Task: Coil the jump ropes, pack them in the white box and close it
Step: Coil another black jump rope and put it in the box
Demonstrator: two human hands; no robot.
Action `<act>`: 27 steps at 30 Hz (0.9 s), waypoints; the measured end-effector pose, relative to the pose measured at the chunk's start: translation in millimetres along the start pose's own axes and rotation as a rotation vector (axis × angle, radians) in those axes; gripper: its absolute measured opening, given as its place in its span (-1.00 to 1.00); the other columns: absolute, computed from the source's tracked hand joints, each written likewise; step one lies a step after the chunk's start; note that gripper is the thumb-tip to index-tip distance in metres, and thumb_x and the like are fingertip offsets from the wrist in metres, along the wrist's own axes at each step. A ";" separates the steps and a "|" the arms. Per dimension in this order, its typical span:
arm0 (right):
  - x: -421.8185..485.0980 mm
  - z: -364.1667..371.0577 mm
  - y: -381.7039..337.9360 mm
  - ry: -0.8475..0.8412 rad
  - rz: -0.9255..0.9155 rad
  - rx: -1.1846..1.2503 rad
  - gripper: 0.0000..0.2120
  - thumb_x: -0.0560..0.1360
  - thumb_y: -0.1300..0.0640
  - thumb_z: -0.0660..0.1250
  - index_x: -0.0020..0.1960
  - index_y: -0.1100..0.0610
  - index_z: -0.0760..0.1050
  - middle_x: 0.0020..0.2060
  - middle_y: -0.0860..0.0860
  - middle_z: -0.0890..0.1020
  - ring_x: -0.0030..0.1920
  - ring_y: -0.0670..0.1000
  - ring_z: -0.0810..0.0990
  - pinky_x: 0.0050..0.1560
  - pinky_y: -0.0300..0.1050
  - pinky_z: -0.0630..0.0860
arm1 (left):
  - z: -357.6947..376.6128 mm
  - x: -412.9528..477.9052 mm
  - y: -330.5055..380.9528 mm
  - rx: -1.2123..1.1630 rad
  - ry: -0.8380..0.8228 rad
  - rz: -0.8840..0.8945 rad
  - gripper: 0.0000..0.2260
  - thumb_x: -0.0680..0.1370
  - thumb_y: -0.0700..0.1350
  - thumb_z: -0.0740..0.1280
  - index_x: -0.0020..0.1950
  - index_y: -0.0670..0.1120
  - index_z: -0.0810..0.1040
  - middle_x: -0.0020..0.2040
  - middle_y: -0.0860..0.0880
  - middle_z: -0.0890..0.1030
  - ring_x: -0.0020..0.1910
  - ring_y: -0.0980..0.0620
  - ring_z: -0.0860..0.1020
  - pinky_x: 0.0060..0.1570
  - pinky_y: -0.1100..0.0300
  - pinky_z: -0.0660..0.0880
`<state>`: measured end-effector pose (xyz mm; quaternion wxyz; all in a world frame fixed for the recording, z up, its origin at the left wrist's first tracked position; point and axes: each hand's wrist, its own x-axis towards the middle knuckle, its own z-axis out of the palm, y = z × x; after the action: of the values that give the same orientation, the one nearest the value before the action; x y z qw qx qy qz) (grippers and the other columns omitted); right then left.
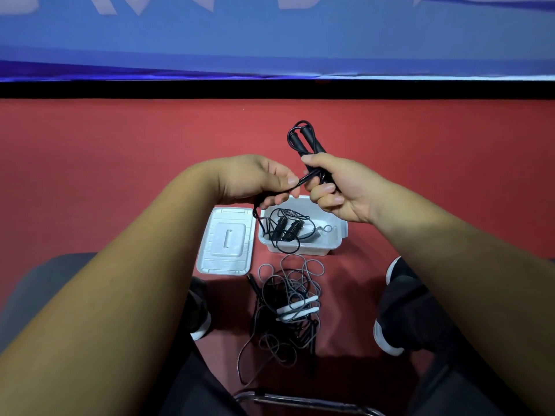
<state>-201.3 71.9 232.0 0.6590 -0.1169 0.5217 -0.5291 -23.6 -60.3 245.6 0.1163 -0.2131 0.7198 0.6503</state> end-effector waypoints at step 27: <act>-19.6 -14.1 4.5 -0.662 0.449 -0.192 -0.38 0.38 0.19 0.61 0.39 0.19 0.48 -0.23 0.09 0.49 -0.48 -0.17 0.23 -0.65 -0.37 0.18 | 20.6 5.8 -9.8 0.025 0.190 0.038 -0.75 0.67 -0.26 0.19 0.22 -0.13 0.63 -0.08 -0.17 0.65 -0.16 0.02 0.60 -0.15 0.18 0.58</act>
<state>-208.0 95.4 233.9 0.8764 -0.2248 0.3411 -0.2550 -26.5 -41.6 231.8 0.0377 -0.2587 0.7397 0.6200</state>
